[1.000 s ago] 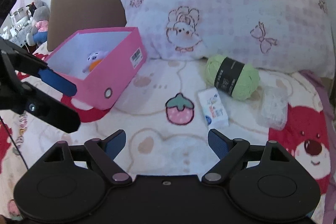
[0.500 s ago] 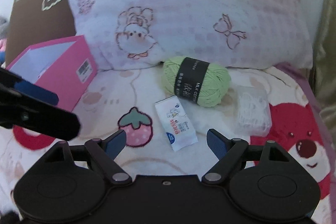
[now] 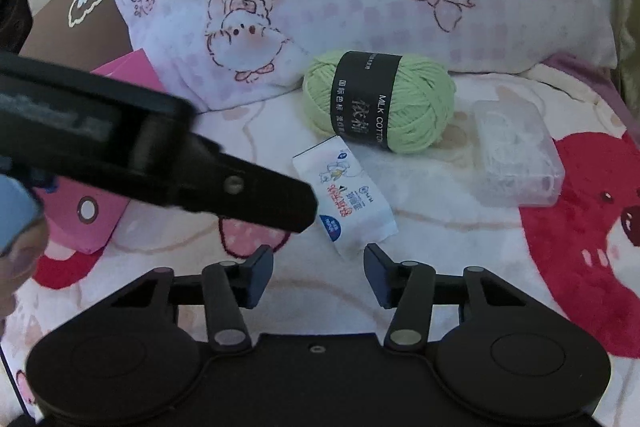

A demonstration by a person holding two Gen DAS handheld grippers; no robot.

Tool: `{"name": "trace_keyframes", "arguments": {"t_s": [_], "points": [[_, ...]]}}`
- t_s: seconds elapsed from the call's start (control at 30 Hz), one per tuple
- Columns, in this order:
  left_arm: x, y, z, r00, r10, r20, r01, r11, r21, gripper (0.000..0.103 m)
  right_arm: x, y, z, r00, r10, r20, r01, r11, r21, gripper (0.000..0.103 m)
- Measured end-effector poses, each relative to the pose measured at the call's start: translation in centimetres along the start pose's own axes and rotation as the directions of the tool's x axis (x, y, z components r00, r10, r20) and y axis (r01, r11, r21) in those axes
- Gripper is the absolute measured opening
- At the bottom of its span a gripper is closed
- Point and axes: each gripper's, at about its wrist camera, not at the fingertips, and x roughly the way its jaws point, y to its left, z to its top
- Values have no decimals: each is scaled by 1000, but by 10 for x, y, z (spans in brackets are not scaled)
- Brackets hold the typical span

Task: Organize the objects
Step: 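Move the left tool toward the white tissue packet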

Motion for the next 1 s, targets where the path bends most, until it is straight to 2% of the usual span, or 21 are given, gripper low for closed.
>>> {"name": "trace_keyframes", "arguments": {"t_s": [0.07,0.13,0.23,0.33,0.4,0.57,0.63,0.77,1.0], "points": [[7,0,6,1000,19,1,-19,1000,23,80,5,-3,-1,1000,1,-15,-1,1000,12,55],[17,2,16,1000,18,-2,-18,999,44,78,9,-7,-1,1000,9,-22,-8,1000,23,47],[23,1,31,998,45,32,-48,994,93,77,12,-12,0,1000,16,-9,-16,999,43,46],[31,4,42,995,98,18,-99,986,132,77,13,-11,1,1000,18,8,-18,999,45,46],[36,6,47,994,104,18,-105,985,136,74,14,-12,1,1000,19,8,-20,999,47,46],[57,19,50,995,86,41,-88,995,48,64,18,-16,3,999,32,8,-32,997,74,47],[62,23,49,997,68,24,-69,997,17,59,19,-17,5,1000,30,5,-30,997,76,46],[67,20,38,999,51,-1,-51,998,38,51,16,-20,8,999,37,14,-38,995,89,46],[62,15,33,997,62,-34,-63,998,-2,51,19,-21,6,1000,21,6,-21,994,108,47]]}}
